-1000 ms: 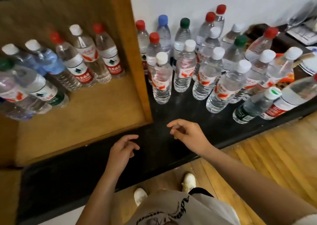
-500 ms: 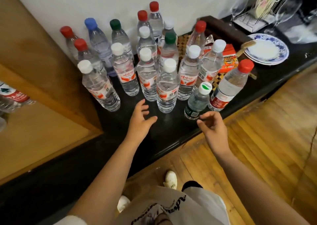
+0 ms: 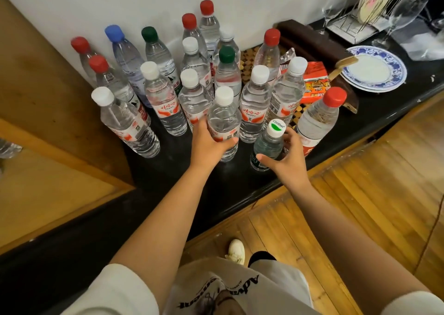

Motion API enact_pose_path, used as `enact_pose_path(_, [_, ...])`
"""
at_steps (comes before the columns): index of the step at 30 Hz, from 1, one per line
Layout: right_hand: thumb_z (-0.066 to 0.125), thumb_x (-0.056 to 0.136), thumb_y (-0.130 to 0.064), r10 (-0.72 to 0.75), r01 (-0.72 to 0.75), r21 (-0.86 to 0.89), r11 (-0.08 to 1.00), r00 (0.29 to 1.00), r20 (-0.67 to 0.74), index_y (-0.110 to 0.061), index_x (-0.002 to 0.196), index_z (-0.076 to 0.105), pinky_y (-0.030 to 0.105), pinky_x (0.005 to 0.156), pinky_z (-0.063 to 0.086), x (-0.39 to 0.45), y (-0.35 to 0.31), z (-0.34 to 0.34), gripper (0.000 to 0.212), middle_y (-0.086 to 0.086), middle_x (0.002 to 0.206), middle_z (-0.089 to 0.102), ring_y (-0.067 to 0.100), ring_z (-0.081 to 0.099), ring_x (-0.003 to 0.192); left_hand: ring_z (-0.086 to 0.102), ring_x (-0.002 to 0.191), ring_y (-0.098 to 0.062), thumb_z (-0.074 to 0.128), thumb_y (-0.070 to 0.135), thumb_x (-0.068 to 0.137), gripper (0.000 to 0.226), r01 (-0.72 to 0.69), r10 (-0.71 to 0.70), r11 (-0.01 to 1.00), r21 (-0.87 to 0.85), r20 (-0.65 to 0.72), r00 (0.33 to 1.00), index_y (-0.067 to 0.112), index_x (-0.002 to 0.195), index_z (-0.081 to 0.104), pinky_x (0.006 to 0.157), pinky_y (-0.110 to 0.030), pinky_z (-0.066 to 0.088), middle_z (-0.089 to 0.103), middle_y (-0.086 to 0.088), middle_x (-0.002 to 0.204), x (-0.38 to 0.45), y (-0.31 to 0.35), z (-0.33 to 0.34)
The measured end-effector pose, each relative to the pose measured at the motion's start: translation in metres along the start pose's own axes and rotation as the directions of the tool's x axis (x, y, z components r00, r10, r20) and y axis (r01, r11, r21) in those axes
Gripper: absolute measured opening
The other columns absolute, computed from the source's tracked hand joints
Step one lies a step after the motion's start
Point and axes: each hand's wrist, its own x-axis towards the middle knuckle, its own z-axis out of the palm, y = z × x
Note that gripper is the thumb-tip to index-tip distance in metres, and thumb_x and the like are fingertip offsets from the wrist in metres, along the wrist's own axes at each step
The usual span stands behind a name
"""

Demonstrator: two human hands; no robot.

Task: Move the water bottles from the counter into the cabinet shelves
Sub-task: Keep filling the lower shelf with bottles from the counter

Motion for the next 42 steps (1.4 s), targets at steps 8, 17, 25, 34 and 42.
enact_pose_path(8, [0.078,0.062,0.003,-0.08,0.089,-0.081,0.993,0.992,0.099,-0.014,0.135,0.035,0.022,0.096,0.034,0.008,0.011,0.003,0.086,-0.013,0.121,0.043,0.006,0.039,0.119,0.046,0.123,-0.017,0.087,0.026,0.056,0.085,-0.029,0.033,0.996,0.088,-0.034,0.999,0.02,0.129,0.044,0.1,-0.026,0.036,0.048,-0.002,0.132,0.0,-0.003,0.0])
enact_pose_path(17, [0.086,0.058,-0.023,-0.102,0.117,-0.211,0.97,0.991,0.081,-0.014,0.132,0.039,0.03,0.104,0.03,0.006,0.022,0.007,0.088,0.004,0.131,0.047,0.017,0.037,0.124,0.047,0.102,-0.002,0.087,0.024,0.056,0.093,0.033,-0.032,0.999,0.021,-0.028,0.999,0.021,0.131,0.033,0.077,-0.01,0.035,0.048,0.016,0.11,-0.001,-0.006,0.001])
enact_pose_path(25, [0.078,0.063,0.004,-0.01,0.025,-0.048,0.999,0.956,0.293,-0.027,0.133,0.019,-0.007,0.079,0.033,0.015,0.037,-0.004,0.097,-0.03,0.113,0.037,0.0,0.032,0.12,0.049,0.113,-0.009,0.089,0.021,0.054,0.098,0.005,-0.005,0.998,0.069,-0.001,1.0,0.023,0.133,0.032,0.09,-0.018,0.036,0.054,0.004,0.128,-0.001,-0.007,-0.001])
enact_pose_path(34, [0.087,0.055,-0.012,-0.043,0.062,-0.066,0.996,0.964,0.262,-0.038,0.114,0.037,-0.006,0.074,0.036,-0.006,0.026,0.025,0.081,-0.027,0.105,0.049,-0.003,0.048,0.102,0.051,0.088,0.022,0.085,0.036,0.05,0.079,0.024,-0.022,0.997,0.076,-0.026,0.999,0.047,0.113,0.038,0.067,0.004,0.038,0.051,0.037,0.092,-0.052,-0.026,-0.039])
enact_pose_path(42, [0.089,0.051,-0.013,-0.118,0.149,-0.02,0.989,0.854,0.507,-0.045,0.103,0.042,-0.004,0.079,0.037,-0.043,-0.02,0.099,0.077,-0.025,0.106,0.052,-0.024,0.048,0.099,0.051,0.099,0.015,0.079,0.049,0.046,0.076,0.099,-0.085,0.994,0.054,-0.223,0.971,0.053,0.11,0.038,0.078,-0.005,0.037,0.052,0.035,0.105,-0.12,-0.066,-0.137])
